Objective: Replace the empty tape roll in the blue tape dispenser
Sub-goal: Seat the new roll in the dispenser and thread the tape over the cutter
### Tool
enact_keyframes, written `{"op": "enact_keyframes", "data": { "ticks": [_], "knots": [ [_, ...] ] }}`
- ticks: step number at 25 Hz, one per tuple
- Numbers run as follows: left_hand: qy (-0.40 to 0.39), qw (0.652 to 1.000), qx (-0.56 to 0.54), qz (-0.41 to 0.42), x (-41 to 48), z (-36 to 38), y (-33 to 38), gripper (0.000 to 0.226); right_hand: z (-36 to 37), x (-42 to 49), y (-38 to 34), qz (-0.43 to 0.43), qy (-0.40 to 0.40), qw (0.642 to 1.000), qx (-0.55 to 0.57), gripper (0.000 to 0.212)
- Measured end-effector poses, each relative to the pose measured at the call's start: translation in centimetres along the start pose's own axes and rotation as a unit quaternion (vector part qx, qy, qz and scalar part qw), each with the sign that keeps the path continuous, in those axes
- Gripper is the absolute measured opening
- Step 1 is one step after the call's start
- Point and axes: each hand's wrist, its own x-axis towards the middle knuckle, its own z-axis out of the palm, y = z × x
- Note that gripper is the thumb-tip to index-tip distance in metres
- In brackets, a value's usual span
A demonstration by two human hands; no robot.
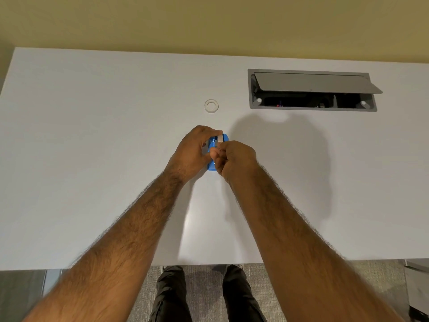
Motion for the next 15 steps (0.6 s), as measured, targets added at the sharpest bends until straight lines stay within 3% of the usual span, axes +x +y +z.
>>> {"op": "enact_keyframes", "data": {
  "ticks": [10,12,15],
  "knots": [
    [-0.007,0.999,-0.031,-0.023,-1.1,-0.3,0.0,0.05,-0.7,-0.8,1.4,-0.012,-0.022,0.996,0.082,0.023],
    [-0.042,0.996,-0.056,-0.047,-1.6,-0.7,-0.2,0.057,-0.8,-1.0,1.8,-0.015,-0.028,0.996,0.081,0.024],
    [-0.15,0.985,-0.056,-0.068,-1.7,-1.2,-1.0,0.088,-1.0,-1.2,2.3,-0.029,-0.03,0.996,0.074,0.026]
  ]
}}
